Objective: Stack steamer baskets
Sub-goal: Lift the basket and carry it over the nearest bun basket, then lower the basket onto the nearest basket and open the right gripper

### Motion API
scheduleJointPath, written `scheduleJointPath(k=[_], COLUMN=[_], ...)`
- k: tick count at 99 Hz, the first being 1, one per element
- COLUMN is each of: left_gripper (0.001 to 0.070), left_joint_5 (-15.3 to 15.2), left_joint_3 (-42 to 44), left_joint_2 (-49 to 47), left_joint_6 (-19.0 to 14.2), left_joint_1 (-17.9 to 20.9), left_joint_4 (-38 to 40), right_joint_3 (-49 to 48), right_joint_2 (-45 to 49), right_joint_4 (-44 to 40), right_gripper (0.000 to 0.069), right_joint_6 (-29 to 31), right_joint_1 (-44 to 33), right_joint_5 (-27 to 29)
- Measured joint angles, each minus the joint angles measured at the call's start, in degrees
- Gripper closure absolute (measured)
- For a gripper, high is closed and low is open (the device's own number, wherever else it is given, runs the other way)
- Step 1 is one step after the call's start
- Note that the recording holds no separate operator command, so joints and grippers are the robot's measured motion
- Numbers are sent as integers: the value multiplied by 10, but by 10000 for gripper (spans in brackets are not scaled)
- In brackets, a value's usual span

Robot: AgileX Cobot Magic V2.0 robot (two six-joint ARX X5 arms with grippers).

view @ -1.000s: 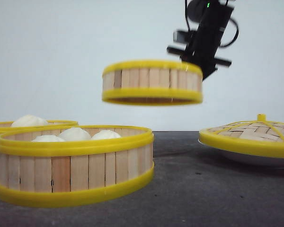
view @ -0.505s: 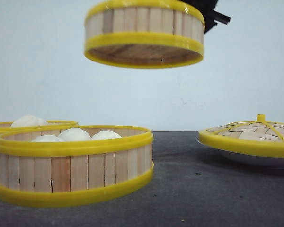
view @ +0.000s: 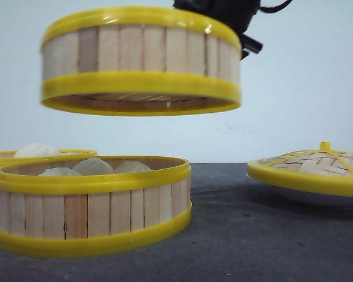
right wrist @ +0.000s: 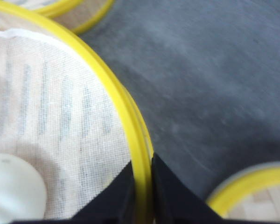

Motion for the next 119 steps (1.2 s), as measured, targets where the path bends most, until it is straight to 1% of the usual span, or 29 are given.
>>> scheduleJointPath(k=[14,28,63,76,89,119], left_gripper=[322,322,322,322,322,322], left_joint_5=[0,0,0,0,0,0], left_joint_3=[0,0,0,0,0,0], left_joint_2=[0,0,0,0,0,0], left_joint_6=[0,0,0,0,0,0], left_joint_1=[0,0,0,0,0,0], left_joint_4=[0,0,0,-1,-1,0], right_joint_3=[-17,-18,-21,-21,-21,-21], right_joint_2=[0,1,65,67,67,67], right_joint_4=[57,81,88,91,114,121], right_gripper=[668,668,668,668,668,668], right_joint_6=[0,1,4,4,4,6], right_joint_1=[26,43,50,48,52,53], right_joint_5=[2,2,19,29,57,57])
